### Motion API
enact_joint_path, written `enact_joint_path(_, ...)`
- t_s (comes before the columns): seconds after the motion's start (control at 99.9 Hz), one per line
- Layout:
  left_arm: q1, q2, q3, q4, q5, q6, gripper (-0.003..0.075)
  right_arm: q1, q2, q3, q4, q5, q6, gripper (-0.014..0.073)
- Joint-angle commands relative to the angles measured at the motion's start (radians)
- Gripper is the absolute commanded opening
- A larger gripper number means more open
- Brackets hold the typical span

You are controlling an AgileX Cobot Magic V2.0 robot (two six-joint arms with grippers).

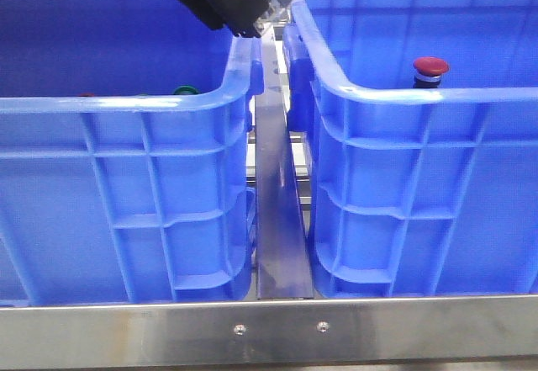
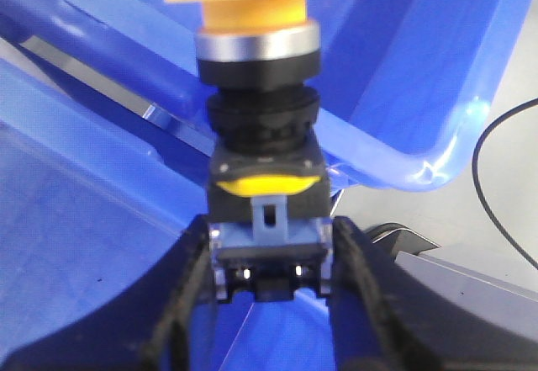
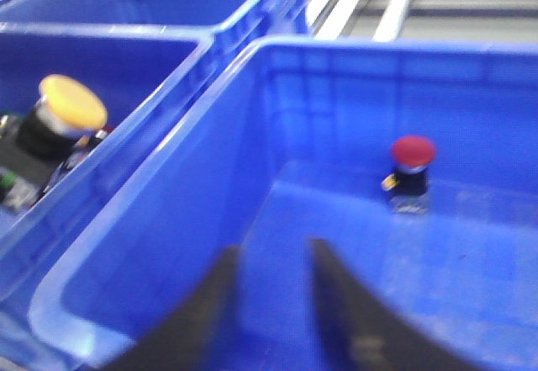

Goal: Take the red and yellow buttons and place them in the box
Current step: 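Lift the yellow button and pass it to the right gripper between bins, then carry the yellow button with the right gripper and release it in the bin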

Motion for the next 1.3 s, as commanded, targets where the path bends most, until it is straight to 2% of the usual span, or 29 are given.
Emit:
enact_joint_path(0.0,-0.01,-0.03,-0.026,-0.032,-0.049,0.005,0.0112,-0.002,0.053,-0.064,0.012,0.007,-0.006,0.0589)
enact_joint_path(0.02,-0.01,-0.03,-0.026,-0.032,-0.049,0.005,0.0112,-0.002,0.067,-0.07,0.018,0.018,-0.006,0.0639)
enact_joint_path(0.05,-0.01,-0.03,-0.026,-0.032,-0.049,0.005,0.0112,-0.002,0.086,-0.089,0.032,0.036,-0.006,0.0668)
enact_joint_path(0.18,-0.01,-0.03,-0.026,-0.032,-0.049,0.005,0.0112,-0.002,0.194,-0.18,0.152,0.129,-0.005,0.0612)
enact_joint_path(0.501,-0.01,-0.03,-0.026,-0.032,-0.047,0.005,0.0112,-0.002,0.528,-0.435,0.523,0.542,0.015,0.0612)
enact_joint_path(0.611,-0.01,-0.03,-0.026,-0.034,-0.046,0.005,0.0112,-0.002,0.658,-0.51,0.552,0.631,0.019,0.0612)
enact_joint_path(0.781,-0.01,-0.03,-0.026,-0.036,-0.046,0.005,0.0112,-0.002,0.818,-0.589,0.552,0.649,0.042,0.0612)
enact_joint_path(0.961,-0.01,-0.03,-0.026,-0.043,-0.046,0.005,0.0112,-0.001,0.899,-0.632,0.575,0.737,0.042,0.0608)
enact_joint_path(1.031,-0.01,-0.03,-0.026,-0.044,-0.045,0.005,0.0112,-0.001,0.902,-0.632,0.576,0.741,0.042,0.0548)
enact_joint_path(1.202,-0.01,-0.03,-0.026,-0.045,-0.042,0.005,0.0118,-0.001,0.902,-0.632,0.576,0.759,0.042,0.0248)
enact_joint_path(1.292,-0.01,-0.03,-0.026,-0.053,-0.04,0.005,0.0148,-0.001,0.902,-0.632,0.576,0.764,0.042,0.0178)
